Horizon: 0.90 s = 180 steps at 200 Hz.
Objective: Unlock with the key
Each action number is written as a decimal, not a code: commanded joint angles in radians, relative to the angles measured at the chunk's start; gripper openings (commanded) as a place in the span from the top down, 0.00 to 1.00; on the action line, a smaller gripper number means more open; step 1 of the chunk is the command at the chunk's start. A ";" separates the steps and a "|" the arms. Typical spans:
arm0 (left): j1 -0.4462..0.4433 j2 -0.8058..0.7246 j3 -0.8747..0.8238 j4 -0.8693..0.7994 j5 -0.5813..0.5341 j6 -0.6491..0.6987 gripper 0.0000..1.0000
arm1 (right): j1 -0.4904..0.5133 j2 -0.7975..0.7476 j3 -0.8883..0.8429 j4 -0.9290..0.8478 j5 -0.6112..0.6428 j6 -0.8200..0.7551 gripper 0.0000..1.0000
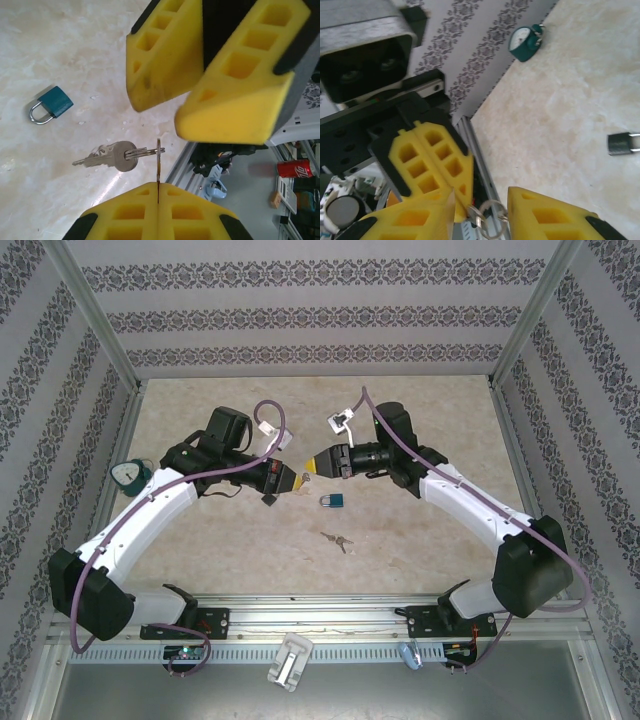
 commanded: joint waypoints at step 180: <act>-0.006 -0.033 0.006 0.017 0.034 0.025 1.00 | 0.022 0.009 0.030 -0.114 -0.085 -0.125 1.00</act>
